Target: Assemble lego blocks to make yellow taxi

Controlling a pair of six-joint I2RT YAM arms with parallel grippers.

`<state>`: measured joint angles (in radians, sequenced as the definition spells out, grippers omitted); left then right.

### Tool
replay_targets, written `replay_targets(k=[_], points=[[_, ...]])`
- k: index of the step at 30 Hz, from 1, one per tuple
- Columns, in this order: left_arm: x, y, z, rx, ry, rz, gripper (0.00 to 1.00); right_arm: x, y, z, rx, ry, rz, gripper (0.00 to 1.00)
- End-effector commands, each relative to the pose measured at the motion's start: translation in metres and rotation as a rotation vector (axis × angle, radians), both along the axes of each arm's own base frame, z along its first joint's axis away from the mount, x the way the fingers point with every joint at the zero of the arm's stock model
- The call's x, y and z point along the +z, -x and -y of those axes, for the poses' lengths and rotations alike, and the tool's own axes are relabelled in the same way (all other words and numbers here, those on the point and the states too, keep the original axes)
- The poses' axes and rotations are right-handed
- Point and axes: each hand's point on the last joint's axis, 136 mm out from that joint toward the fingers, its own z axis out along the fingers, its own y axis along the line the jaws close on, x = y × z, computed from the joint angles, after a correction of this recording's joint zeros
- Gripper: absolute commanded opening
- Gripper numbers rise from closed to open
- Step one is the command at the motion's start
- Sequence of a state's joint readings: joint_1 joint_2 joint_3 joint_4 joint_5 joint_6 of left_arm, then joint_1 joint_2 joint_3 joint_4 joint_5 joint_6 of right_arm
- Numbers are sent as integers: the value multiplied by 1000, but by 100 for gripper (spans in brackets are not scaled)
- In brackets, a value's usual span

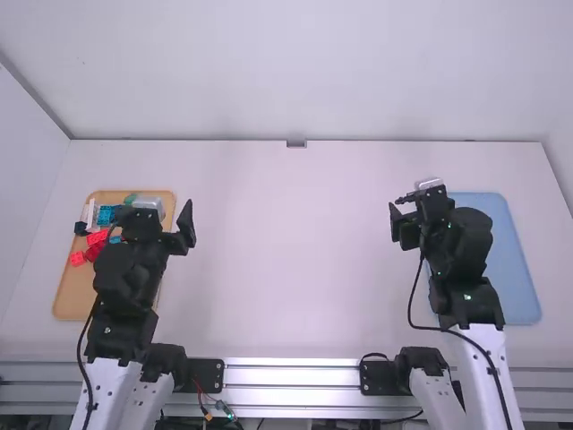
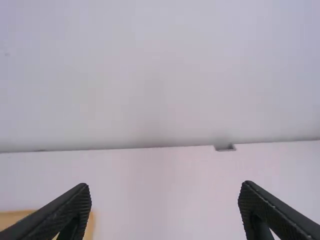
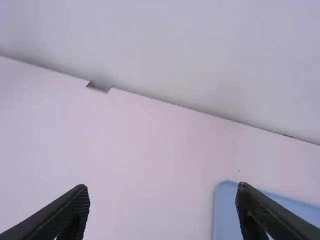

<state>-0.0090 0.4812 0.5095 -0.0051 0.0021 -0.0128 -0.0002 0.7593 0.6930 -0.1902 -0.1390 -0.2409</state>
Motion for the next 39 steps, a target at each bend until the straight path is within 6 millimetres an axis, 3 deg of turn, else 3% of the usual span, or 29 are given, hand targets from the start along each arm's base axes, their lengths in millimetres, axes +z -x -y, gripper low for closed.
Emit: replay_targets(k=[1,8,23,34,39], points=[[-8,8,-3,10,-13,16,70,-1,6,17,-125,-61,33,71],[-49,22,-3,10,-13,16,54,0,21,24,-196,-196,174,54],[-135,29,-3,10,-13,-23,24,-78,52,24,-196,-196,174,23],[-135,29,-3,10,-13,-23,9,-118,58,24,-196,-196,175,7],[-135,29,-3,10,-13,-23,3,-106,59,24,-191,-202,229,1]])
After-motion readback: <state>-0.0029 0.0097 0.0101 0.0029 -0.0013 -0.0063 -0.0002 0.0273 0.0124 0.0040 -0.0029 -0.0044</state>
